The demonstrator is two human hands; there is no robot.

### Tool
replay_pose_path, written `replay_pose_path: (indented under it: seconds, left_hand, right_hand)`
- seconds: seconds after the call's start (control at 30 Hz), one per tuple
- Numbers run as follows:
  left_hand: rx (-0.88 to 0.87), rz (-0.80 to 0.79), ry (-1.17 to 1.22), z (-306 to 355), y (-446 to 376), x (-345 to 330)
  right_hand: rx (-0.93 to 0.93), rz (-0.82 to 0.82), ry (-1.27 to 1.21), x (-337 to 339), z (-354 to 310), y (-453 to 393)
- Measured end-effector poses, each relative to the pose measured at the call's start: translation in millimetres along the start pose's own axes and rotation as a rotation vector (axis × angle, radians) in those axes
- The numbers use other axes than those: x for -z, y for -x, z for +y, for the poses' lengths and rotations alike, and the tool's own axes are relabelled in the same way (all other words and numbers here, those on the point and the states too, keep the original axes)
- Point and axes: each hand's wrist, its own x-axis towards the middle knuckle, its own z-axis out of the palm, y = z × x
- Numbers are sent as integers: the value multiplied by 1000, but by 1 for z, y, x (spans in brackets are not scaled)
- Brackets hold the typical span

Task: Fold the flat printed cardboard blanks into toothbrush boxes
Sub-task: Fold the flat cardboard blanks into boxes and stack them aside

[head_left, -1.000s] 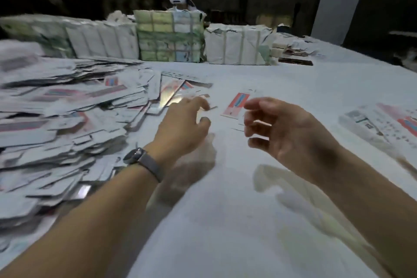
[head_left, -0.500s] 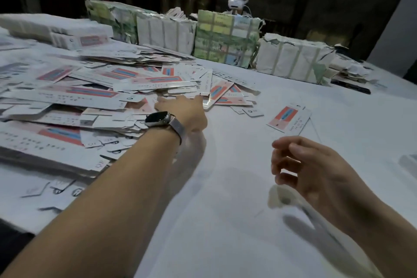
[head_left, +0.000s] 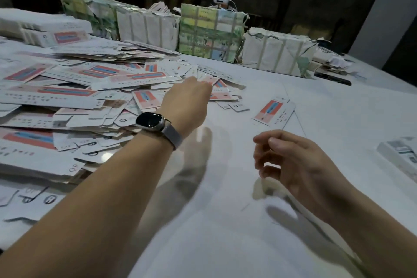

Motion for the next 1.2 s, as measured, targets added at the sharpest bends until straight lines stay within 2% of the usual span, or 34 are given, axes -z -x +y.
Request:
replay_pose_path:
  seconds: [0.17, 0.27, 0.4, 0.53, 0.6, 0.67, 0.7, 0.77, 0.83, 0.87, 0.9, 0.97, 1.03, 1.1, 1.2]
  left_hand:
    - [-280, 345, 209, 49, 23, 13]
    - [-499, 467, 440, 78, 42, 16]
    - [-567, 351, 1042, 108, 64, 11]
    - [-639, 275, 1248, 113, 69, 5]
    - [-670, 103, 1382, 114, 70, 3]
    - [-624, -36, 1503, 117, 70, 0]
    - [-561, -32, 1536, 116, 69, -2]
    - [-401, 127, 1502, 111, 63, -6]
    - [-271, 301, 1281, 105, 56, -10]
    - [-199, 315, 1203, 103, 53, -13]
    - [-112, 275, 1200, 100, 49, -16]
    - [55, 29, 1405, 100, 46, -17]
    - [103, -199, 1611, 104, 45, -19]
    - [39, -254, 1692, 106, 46, -22]
    - [-29, -193, 1641, 105, 46, -26]
  right_hand:
    - [21, 190, -59, 2, -7, -5]
    - [1, 309, -121, 9, -12, -10]
    - [38, 391, -298, 16, -16, -10]
    - [85, 433, -369, 23, -16, -8]
    - [56, 440, -386, 27, -17, -10]
    - [28, 442, -412, 27, -20, -11]
    - [35, 442, -417, 27, -20, -12]
    - [57, 445, -344, 25, -18, -11]
    - [77, 480, -123, 24, -16, -8]
    - [102, 492, -13, 22, -15, -7]
    - [132, 486, 58, 21, -15, -7]
    - [185, 436, 98, 18, -13, -8]
    - [204, 377, 108, 15, -11, -9]
    - [215, 349, 157, 14, -10, -10]
    - [258, 366, 265, 16, -11, -9]
